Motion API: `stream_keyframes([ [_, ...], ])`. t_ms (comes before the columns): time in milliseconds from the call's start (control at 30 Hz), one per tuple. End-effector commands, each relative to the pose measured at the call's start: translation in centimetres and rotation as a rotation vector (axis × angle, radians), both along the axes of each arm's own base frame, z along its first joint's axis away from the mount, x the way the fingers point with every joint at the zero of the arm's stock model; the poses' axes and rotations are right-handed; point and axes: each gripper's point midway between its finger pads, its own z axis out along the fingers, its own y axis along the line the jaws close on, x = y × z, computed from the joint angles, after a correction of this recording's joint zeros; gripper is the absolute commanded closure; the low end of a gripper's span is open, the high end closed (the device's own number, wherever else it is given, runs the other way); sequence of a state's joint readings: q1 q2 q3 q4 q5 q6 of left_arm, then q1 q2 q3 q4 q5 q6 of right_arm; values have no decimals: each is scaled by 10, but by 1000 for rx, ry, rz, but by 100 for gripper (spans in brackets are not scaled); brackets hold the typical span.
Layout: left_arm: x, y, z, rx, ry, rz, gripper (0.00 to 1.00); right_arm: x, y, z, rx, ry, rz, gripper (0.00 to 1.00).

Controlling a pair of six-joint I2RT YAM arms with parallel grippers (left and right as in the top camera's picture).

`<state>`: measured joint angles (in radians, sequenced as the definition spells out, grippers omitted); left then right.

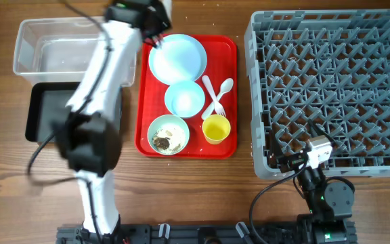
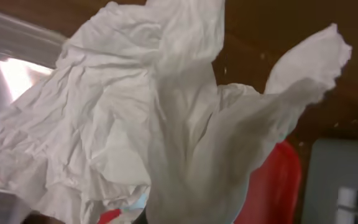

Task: Sort waste into correct bins and load items into the dishwasher rack
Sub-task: 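Carry the tissue with the left gripper and drop it into the clear bin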

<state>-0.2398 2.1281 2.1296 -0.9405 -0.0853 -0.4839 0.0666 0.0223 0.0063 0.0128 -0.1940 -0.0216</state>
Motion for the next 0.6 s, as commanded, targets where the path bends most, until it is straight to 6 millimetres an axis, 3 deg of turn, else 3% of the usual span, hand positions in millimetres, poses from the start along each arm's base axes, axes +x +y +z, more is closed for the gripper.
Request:
stream_keyframes([
  [0, 0, 66, 24, 16, -23, 117, 96, -1, 2, 2, -4, -9, 9, 0],
  [100, 4, 114, 1, 26, 29, 207, 96, -1, 2, 2, -4, -9, 9, 0],
  [200, 6, 147, -30, 32, 93, 268, 94, -1, 2, 2, -4, -9, 9, 0],
  [267, 5, 164, -51, 36, 141, 297, 73, -1, 2, 2, -4, -9, 9, 0],
  [333, 2, 172, -62, 37, 169, 311, 43, -1, 2, 2, -4, -9, 9, 0],
  [400, 2, 176, -61, 55, 170, 288, 24, -1, 2, 2, -3, -9, 9, 0],
  [567, -12, 173, -28, 84, 150, 226, 16, -1, 2, 2, -4, -9, 9, 0],
])
